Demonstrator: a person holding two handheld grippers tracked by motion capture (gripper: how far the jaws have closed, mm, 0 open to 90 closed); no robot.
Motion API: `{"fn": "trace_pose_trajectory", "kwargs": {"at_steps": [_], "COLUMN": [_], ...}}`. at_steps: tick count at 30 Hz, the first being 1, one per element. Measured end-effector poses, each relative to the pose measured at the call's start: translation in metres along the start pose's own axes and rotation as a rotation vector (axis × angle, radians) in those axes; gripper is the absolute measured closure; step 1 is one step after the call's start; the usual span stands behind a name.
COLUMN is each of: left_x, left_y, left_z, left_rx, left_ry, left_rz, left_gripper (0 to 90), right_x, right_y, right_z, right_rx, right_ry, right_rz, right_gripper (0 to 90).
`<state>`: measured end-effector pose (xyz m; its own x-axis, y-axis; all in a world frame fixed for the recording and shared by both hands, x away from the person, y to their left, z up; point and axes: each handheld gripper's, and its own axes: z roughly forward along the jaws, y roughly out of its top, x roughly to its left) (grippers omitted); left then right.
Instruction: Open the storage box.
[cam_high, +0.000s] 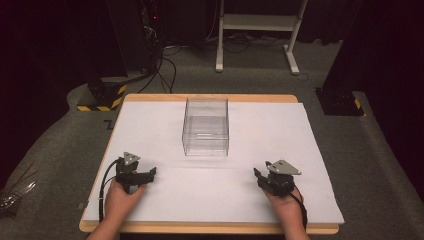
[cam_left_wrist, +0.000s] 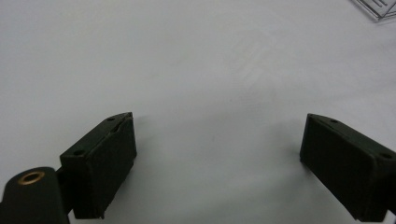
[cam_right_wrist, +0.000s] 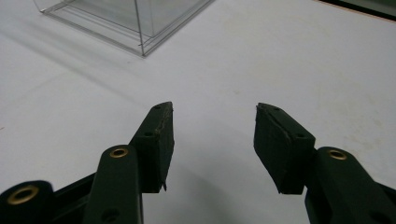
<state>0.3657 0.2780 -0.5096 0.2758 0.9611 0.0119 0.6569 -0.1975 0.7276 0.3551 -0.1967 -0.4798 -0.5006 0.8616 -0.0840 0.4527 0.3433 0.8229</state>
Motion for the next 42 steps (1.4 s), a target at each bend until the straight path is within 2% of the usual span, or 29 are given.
{"fn": "trace_pose_trajectory", "kwargs": {"at_steps": [8,18,21,42], "left_x": [0.000,0.000,0.000,0.000], "left_y": [0.000,0.000,0.000,0.000], "left_z": [0.000,0.000,0.000,0.000], "left_rx": [0.000,0.000,0.000,0.001], "left_ry": [0.000,0.000,0.000,-0.001], "left_rz": [0.000,0.000,0.000,-0.001], "left_gripper": [10.9,11.0,10.9,10.9], "right_x": [0.019,0.040,0.046,0.069], "right_y": [0.004,0.009,0.011,0.023], "right_z": [0.006,0.012,0.013,0.023], "right_rx": [0.007,-0.005,-0.008,-0.048], "right_ry": [0.034,0.080,0.087,0.143], "right_rz": [-0.043,-0.069,-0.058,-0.093], "right_gripper": [50.0,50.4,49.4,46.7]}}
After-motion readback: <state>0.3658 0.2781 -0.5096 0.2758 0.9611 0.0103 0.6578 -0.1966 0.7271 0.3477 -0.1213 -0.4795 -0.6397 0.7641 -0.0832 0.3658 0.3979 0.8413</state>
